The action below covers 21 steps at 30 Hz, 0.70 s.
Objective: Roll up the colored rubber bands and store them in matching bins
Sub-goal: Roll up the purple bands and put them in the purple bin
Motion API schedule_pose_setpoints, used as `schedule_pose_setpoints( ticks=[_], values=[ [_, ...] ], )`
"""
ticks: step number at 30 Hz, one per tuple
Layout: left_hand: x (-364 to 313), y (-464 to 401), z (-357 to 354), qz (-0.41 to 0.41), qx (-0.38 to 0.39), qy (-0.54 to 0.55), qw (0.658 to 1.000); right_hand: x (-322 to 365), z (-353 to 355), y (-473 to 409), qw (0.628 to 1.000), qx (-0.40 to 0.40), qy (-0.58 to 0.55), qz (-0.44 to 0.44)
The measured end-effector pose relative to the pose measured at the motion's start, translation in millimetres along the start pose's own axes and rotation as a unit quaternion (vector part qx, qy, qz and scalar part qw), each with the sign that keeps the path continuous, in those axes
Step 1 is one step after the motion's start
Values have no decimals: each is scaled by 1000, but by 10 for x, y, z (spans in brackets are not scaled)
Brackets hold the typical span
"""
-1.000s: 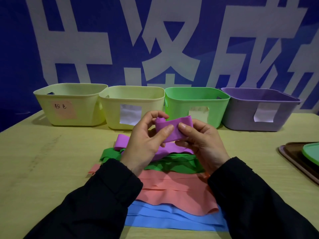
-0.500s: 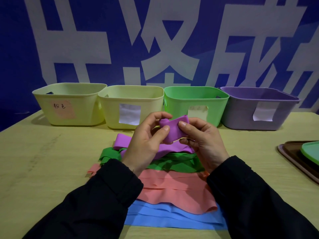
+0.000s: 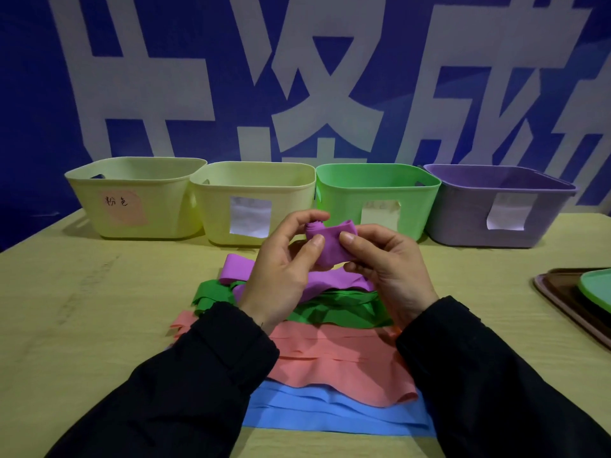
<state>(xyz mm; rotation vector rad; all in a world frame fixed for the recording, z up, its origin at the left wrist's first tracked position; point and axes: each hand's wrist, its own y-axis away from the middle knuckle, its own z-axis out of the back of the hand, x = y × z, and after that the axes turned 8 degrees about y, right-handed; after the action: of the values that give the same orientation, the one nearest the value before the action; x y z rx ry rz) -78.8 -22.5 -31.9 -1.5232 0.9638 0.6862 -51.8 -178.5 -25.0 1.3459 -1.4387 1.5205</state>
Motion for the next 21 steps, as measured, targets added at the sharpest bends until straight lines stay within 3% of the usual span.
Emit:
schedule_pose_setpoints(
  ticks=[5, 9, 21],
  values=[
    [3, -15, 9, -2, -28, -28, 999, -16, -4, 6, 999, 24, 7, 22],
    [-25, -27, -13, 18, -41, 8, 999, -9, 8, -6, 999, -21, 20, 38],
    [-6, 16, 6, 35, 27, 39, 998, -7, -5, 8, 998, -11, 35, 59]
  ],
)
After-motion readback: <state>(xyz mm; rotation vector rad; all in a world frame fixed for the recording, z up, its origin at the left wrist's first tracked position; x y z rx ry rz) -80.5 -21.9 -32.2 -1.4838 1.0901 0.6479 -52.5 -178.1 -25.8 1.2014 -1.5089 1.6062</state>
